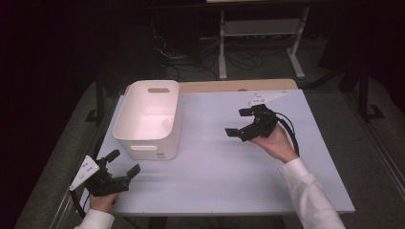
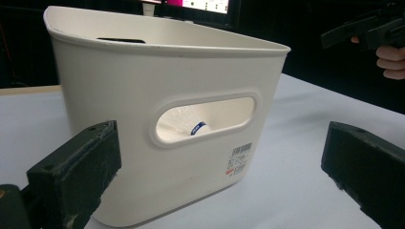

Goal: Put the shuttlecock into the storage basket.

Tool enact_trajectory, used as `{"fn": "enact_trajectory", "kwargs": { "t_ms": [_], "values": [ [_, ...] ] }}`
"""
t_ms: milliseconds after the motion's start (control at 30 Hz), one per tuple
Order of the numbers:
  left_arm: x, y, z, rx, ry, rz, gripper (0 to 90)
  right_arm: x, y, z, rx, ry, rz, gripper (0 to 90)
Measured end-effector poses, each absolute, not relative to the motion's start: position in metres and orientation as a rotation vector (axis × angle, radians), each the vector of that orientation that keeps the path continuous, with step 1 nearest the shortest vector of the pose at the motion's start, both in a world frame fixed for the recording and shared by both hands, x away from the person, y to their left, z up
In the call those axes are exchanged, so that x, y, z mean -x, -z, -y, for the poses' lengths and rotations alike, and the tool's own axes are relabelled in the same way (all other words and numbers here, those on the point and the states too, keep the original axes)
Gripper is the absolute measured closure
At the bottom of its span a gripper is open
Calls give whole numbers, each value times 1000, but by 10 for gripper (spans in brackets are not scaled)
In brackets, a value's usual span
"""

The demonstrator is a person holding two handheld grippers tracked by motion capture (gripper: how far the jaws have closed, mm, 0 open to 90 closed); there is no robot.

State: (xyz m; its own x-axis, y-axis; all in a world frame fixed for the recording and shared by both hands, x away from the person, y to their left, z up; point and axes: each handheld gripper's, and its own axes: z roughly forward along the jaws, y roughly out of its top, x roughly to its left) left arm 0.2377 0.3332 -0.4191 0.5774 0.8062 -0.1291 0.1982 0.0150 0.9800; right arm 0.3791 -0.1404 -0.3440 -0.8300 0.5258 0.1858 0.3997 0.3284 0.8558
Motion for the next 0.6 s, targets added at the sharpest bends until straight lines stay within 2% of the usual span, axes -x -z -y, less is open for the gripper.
{"fn": "enact_trajectory", "kwargs": {
  "t_ms": [600],
  "values": [
    [-236, 418, -334, -1518, -595, -886, 0, -368, 358, 154, -901, -1512, -2454, 0]
  ]
}}
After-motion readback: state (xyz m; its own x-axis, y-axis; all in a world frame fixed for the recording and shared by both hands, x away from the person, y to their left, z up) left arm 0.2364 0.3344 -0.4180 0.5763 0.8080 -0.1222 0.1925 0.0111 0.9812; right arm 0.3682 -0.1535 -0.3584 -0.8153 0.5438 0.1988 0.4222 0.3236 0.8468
